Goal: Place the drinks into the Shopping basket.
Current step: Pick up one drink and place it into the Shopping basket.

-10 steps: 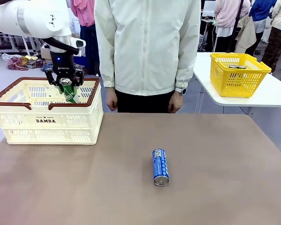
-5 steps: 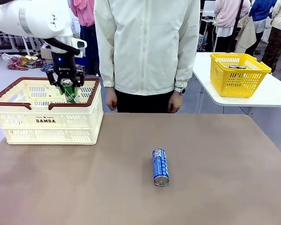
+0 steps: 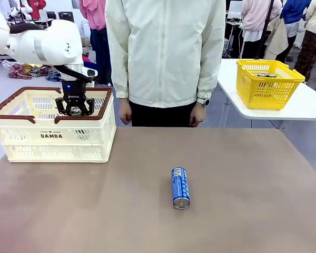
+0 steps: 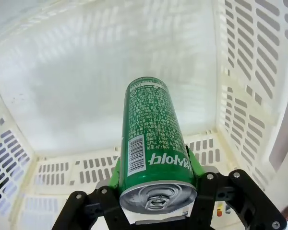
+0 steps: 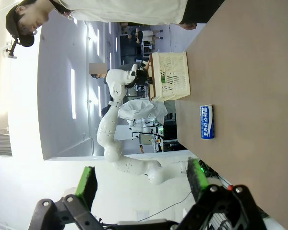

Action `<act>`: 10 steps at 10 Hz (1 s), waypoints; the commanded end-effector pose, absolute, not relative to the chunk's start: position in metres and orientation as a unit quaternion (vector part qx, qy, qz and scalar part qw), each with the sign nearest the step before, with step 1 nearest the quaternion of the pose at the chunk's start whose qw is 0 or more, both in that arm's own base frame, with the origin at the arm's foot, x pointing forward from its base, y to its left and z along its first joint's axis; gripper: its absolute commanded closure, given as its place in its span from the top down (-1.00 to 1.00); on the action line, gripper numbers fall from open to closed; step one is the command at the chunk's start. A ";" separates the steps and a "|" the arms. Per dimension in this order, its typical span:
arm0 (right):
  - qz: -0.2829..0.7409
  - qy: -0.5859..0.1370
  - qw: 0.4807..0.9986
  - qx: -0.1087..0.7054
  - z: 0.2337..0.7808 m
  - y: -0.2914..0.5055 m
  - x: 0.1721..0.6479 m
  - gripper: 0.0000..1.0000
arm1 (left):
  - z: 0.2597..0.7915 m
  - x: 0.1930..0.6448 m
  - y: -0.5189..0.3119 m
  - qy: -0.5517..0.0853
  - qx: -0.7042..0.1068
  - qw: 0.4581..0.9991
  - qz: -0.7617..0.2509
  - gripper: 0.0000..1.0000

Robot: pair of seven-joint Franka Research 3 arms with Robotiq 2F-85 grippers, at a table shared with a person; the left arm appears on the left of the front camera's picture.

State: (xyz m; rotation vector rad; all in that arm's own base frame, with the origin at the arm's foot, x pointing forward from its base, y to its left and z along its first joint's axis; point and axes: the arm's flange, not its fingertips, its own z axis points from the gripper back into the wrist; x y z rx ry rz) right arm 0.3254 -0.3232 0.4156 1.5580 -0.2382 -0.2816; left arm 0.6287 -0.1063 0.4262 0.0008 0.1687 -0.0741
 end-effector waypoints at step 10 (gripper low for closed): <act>-0.123 -0.102 0.699 0.697 0.419 -0.325 0.324 1.00 | 0.453 0.619 -0.096 0.030 -0.051 0.996 -0.059 1.00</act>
